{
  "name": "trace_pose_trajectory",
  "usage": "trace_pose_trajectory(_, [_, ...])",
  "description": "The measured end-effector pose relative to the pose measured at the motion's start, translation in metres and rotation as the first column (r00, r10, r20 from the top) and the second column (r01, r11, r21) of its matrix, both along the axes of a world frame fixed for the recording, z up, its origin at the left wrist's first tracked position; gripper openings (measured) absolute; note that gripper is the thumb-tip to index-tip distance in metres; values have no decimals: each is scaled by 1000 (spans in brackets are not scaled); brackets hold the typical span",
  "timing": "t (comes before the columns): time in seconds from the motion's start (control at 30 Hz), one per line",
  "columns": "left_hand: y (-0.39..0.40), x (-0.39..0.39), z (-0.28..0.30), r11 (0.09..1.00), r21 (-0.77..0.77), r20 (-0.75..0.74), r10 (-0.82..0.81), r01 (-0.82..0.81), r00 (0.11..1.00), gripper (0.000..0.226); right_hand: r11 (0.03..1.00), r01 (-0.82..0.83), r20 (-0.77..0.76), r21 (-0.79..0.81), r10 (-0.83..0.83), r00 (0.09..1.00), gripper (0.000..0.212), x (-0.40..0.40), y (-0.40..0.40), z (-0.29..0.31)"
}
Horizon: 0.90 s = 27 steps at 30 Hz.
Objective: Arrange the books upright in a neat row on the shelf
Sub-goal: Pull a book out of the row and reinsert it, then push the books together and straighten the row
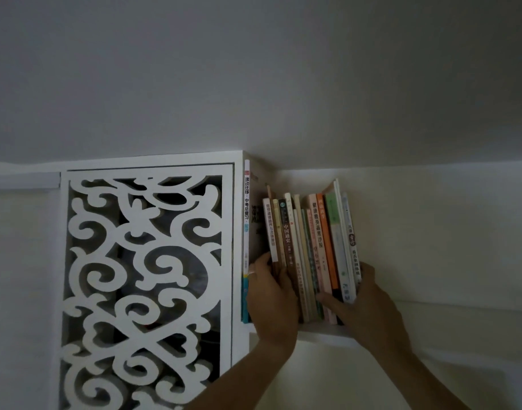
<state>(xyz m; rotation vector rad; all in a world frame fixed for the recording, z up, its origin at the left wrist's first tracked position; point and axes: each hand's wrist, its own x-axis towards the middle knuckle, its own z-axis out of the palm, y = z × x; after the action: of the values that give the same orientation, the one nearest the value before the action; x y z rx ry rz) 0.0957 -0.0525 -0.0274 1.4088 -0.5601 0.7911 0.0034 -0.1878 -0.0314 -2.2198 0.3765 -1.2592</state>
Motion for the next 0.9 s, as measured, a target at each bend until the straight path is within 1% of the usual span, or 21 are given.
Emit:
trace_pose_trajectory(0.07, [6, -4, 0, 1000, 11, 22, 5, -5, 1000, 17, 1000, -29, 6, 0, 29, 1000, 95, -1, -2, 1])
trace_pose_trajectory(0.17, [7, -7, 1, 997, 64, 65, 49, -54, 997, 16, 996, -91, 16, 12, 91, 996, 82, -4, -5, 3])
trace_pose_trajectory(0.23, [1, -4, 4, 996, 91, 10, -1, 0, 1000, 23, 994, -108, 5, -3, 108, 994, 77, -4, -8, 1])
trace_pose_trajectory(0.3, [-2, 0, 5, 988, 137, -92, -64, 77, 994, 28, 995, -97, -14, -29, 97, 995, 78, -4, -10, -1])
trace_pose_trajectory(0.37, [-1, 1, 6, 983, 160, -141, -70, 92, 988, 20, 995, -83, -16, -54, 82, 997, 79, -3, -12, -3])
trace_pose_trajectory(0.4, [1, 2, 6, 985, 147, -149, -71, 93, 986, 15, 995, -76, -14, -61, 76, 997, 81, -3, -12, -2])
trace_pose_trajectory(0.47, [8, -1, 6, 991, 130, -116, -21, 36, 993, 9, 995, -73, -5, -70, 73, 997, 82, -1, -14, -3])
trace_pose_trajectory(0.53, [14, -3, 3, 991, 131, -68, 47, -38, 997, 12, 994, -83, -4, -75, 83, 997, 83, 0, -16, -4])
trace_pose_trajectory(0.6, [18, -5, 2, 985, 159, -46, 69, -61, 997, 13, 993, -92, -12, -76, 91, 996, 84, 1, -17, -5])
trace_pose_trajectory(0.67, [19, -9, 3, 978, 201, -19, 64, -59, 998, 7, 993, -95, -15, -71, 94, 995, 86, 1, -18, -5])
trace_pose_trajectory(0.7, [20, -14, 5, 972, 225, -7, 77, -74, 997, 17, 993, -98, -14, -70, 98, 995, 85, 2, -19, -4])
trace_pose_trajectory(0.77, [23, -22, 7, 953, 253, 22, 167, -167, 986, 47, 992, -105, -18, -65, 104, 994, 83, 3, -20, -4])
trace_pose_trajectory(0.8, [24, -28, 7, 946, 239, 42, 216, -220, 976, 54, 992, -107, -20, -61, 106, 994, 81, 2, -20, -3])
trace_pose_trajectory(0.83, [26, -36, 7, 945, 210, 66, 243, -251, 968, 55, 993, -102, -15, -65, 101, 995, 80, 3, -21, -2])
trace_pose_trajectory(0.9, [30, -53, 6, 949, 138, 122, 269, -285, 955, 46, 993, -81, -12, -84, 80, 997, 80, 4, -22, -3])
